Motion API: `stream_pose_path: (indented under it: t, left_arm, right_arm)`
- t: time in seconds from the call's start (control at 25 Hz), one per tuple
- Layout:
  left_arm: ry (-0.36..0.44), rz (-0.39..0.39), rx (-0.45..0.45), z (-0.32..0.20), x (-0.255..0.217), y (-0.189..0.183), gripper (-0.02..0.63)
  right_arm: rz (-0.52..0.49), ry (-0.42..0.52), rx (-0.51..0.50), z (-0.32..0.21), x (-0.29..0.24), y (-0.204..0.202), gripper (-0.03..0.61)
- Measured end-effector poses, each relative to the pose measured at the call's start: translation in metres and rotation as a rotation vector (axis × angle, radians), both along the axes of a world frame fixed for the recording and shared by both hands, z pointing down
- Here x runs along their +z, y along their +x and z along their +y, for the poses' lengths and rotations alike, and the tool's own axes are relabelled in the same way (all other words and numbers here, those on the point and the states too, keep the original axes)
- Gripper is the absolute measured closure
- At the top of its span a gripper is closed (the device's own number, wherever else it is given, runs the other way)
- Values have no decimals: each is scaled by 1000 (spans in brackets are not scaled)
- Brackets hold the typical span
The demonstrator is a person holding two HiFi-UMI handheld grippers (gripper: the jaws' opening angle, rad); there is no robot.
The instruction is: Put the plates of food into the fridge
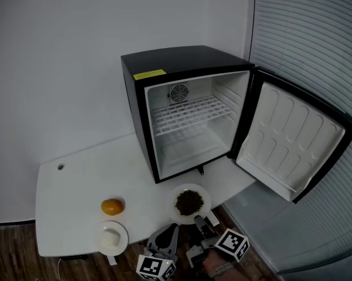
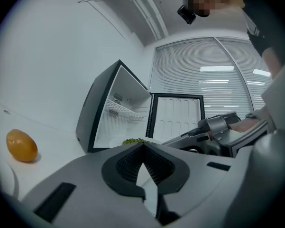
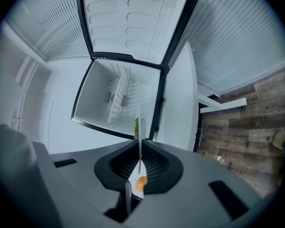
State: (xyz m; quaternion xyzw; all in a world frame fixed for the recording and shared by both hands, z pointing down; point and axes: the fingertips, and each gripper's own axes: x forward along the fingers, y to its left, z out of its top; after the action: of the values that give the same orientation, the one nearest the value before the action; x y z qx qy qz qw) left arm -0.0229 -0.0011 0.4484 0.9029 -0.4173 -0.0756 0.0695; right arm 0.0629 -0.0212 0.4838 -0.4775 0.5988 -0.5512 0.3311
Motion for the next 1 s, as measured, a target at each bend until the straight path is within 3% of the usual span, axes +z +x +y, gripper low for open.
stream_pose_path:
  t: [0.4, 1.0]
  left_arm:
    - [-28, -19, -17, -38, -3, 34, 606]
    - [-38, -19, -96, -104, 3, 56, 606]
  right_arm:
    - [-28, -3, -10, -44, -6, 30, 560]
    - [-32, -26, -98, -120, 0, 44, 560]
